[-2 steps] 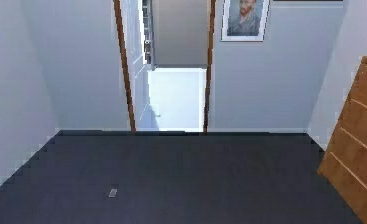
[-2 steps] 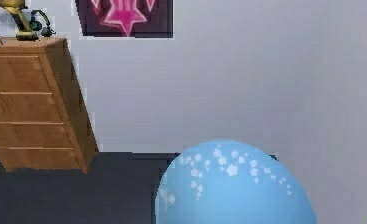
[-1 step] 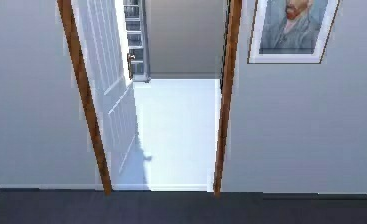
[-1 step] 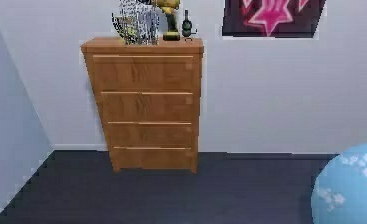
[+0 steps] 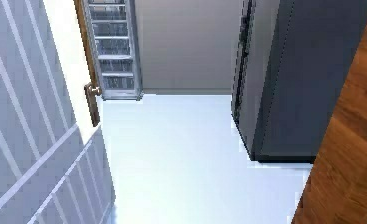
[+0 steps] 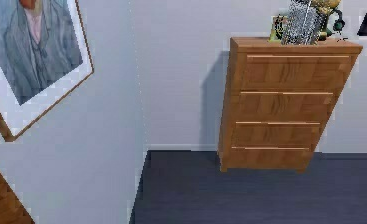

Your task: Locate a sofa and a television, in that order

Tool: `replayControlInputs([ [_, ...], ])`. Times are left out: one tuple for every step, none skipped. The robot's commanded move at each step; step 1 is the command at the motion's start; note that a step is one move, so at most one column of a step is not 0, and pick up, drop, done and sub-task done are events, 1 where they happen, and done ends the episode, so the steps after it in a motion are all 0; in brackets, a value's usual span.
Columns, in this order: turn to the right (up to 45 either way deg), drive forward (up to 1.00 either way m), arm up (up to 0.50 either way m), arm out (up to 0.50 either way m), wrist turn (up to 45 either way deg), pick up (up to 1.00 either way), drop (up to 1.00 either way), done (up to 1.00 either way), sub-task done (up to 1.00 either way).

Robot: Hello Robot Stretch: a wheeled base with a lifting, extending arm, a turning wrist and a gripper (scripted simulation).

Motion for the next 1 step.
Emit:
replayControlInputs([
  [6.0, 0.0, 0.0, 0.0, 0.0, 0.0, 0.0, 0.0, 0.0],
])
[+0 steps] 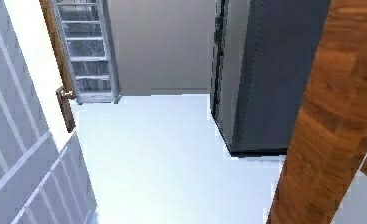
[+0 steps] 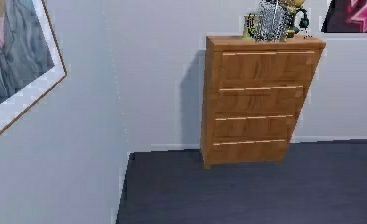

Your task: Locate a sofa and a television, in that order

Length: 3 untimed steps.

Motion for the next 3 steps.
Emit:
replayControlInputs([
  [0.0, 0.25, 0.0, 0.0, 0.0, 0.0, 0.0, 0.0, 0.0],
  [-12.0, 0.0, 0.0, 0.0, 0.0, 0.0, 0.0, 0.0, 0.0],
  [-3.0, 0.0, 0.0, 0.0, 0.0, 0.0, 0.0, 0.0, 0.0],
])
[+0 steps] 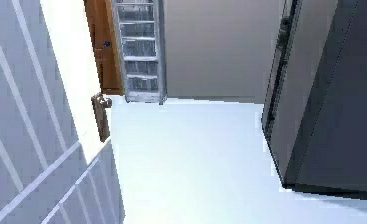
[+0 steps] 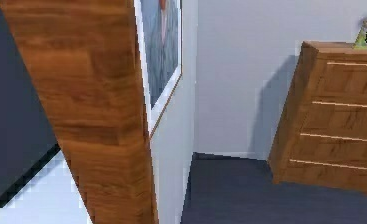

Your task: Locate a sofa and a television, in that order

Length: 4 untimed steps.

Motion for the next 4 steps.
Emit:
replayControlInputs([
  [0.0, 1.0, 0.0, 0.0, 0.0, 0.0, 0.0, 0.0, 0.0],
  [0.0, 0.1, 0.0, 0.0, 0.0, 0.0, 0.0, 0.0, 0.0],
  [-33.0, 0.0, 0.0, 0.0, 0.0, 0.0, 0.0, 0.0, 0.0],
  [0.0, 0.85, 0.0, 0.0, 0.0, 0.0, 0.0, 0.0, 0.0],
])
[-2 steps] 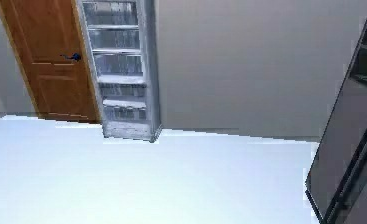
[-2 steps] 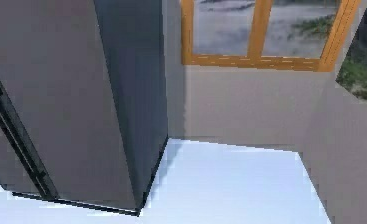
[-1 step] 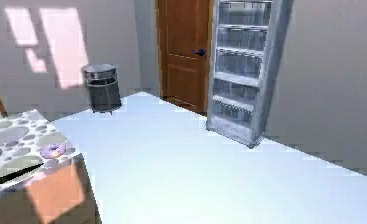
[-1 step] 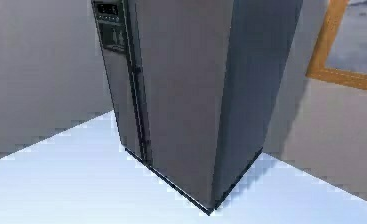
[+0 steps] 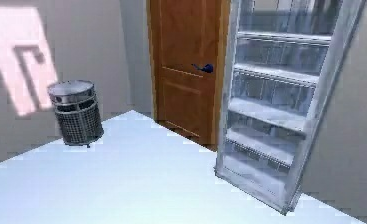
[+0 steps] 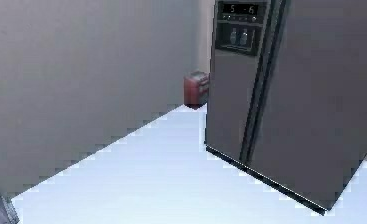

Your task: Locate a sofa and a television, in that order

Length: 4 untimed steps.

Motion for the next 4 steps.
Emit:
replayControlInputs([
  [-33.0, 0.0, 0.0, 0.0, 0.0, 0.0, 0.0, 0.0, 0.0],
  [0.0, 0.95, 0.0, 0.0, 0.0, 0.0, 0.0, 0.0, 0.0],
  [-45.0, 0.0, 0.0, 0.0, 0.0, 0.0, 0.0, 0.0, 0.0],
  [-6.0, 0.0, 0.0, 0.0, 0.0, 0.0, 0.0, 0.0, 0.0],
])
